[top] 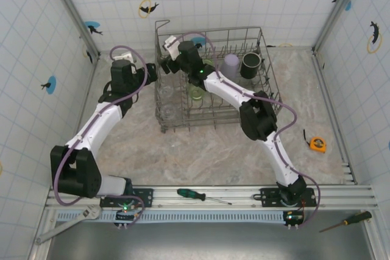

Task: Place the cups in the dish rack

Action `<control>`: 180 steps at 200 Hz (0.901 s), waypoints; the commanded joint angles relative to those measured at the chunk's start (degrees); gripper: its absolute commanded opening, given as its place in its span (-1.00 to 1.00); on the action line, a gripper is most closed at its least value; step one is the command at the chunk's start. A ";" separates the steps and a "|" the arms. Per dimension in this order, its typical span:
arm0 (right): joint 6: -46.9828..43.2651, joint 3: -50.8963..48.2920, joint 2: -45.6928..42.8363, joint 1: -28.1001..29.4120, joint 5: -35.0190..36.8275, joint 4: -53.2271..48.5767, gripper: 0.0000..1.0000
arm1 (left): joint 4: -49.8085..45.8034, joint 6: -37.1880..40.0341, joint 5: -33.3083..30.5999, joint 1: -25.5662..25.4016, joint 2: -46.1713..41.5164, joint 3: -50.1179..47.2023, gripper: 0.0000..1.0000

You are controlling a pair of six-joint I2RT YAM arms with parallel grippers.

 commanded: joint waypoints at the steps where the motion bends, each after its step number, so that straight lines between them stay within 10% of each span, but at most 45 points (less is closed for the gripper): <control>1: -0.35 2.15 -8.22 -0.18 3.79 -0.31 1.00 | -1.88 2.33 -3.89 -0.31 -2.77 1.54 0.95; 180: 18.87 -74.47 -77.67 -29.03 16.02 -3.57 1.00 | 19.49 6.96 -33.86 1.71 -14.12 -33.47 0.95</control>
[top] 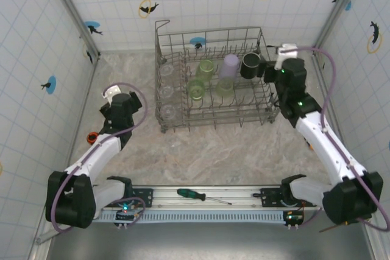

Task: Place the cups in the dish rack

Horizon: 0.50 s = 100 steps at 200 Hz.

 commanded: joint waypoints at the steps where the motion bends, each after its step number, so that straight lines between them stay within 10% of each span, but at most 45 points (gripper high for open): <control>1: 5.31 -7.89 -5.83 -3.62 0.56 1.28 1.00 | 7.57 3.19 -4.34 0.85 0.15 -4.65 0.95; 100: 8.81 -34.95 -13.58 -13.54 -1.73 9.94 1.00 | 37.13 12.60 -6.12 4.19 10.44 -21.28 0.95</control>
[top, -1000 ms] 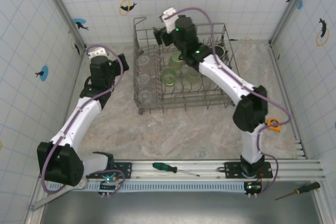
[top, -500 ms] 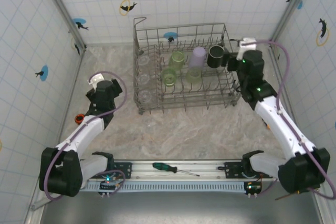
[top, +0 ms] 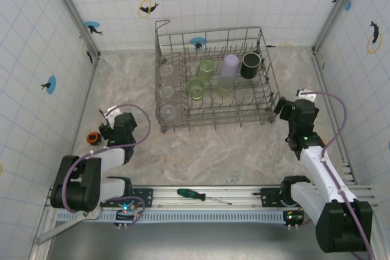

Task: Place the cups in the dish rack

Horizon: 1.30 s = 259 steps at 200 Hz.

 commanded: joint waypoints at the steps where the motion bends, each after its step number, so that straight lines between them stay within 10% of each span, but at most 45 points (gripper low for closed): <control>1: 0.74 -4.84 -0.29 -1.18 -0.59 4.48 1.00 | 12.05 4.47 0.50 0.46 2.02 -3.04 0.95; 117: 0.28 -27.66 8.32 -1.75 5.76 42.78 1.00 | 39.66 8.42 17.45 3.51 12.12 -12.74 0.95; 217: -3.05 -22.82 26.89 -2.97 3.85 50.14 1.00 | 37.90 6.45 26.26 7.44 14.41 -11.66 0.95; 259: -2.71 -31.21 31.55 -2.80 -1.96 72.74 1.00 | 37.12 6.53 26.26 7.47 14.17 -11.66 0.95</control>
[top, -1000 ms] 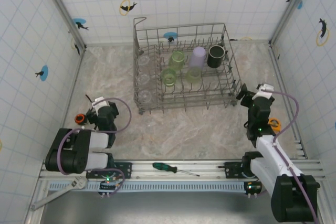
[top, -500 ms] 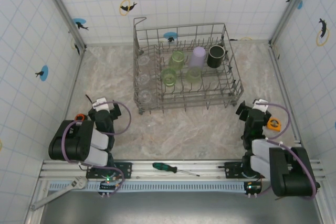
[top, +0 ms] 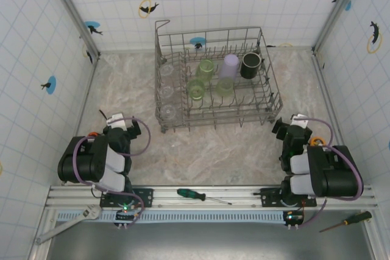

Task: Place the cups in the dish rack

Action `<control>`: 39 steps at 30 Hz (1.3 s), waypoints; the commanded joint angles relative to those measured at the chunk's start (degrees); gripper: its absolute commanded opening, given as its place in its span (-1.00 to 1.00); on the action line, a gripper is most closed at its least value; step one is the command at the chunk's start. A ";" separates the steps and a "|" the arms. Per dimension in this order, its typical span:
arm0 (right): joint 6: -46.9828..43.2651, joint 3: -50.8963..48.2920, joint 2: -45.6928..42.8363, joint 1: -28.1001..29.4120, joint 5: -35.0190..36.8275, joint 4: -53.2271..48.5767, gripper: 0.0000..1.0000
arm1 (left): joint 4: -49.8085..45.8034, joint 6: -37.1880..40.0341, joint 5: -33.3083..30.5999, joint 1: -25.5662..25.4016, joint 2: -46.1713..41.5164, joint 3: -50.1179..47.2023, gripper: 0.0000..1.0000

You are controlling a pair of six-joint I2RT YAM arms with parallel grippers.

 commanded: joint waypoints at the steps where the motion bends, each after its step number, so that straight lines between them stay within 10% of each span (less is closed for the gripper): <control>1: -0.30 -6.08 3.91 -0.22 -3.61 17.44 1.00 | 1.73 -0.89 1.26 0.38 0.16 -0.79 0.95; 39: -3.19 -1.55 8.37 2.46 -2.63 12.81 1.00 | 1.80 -0.92 1.48 0.50 0.14 -0.83 0.95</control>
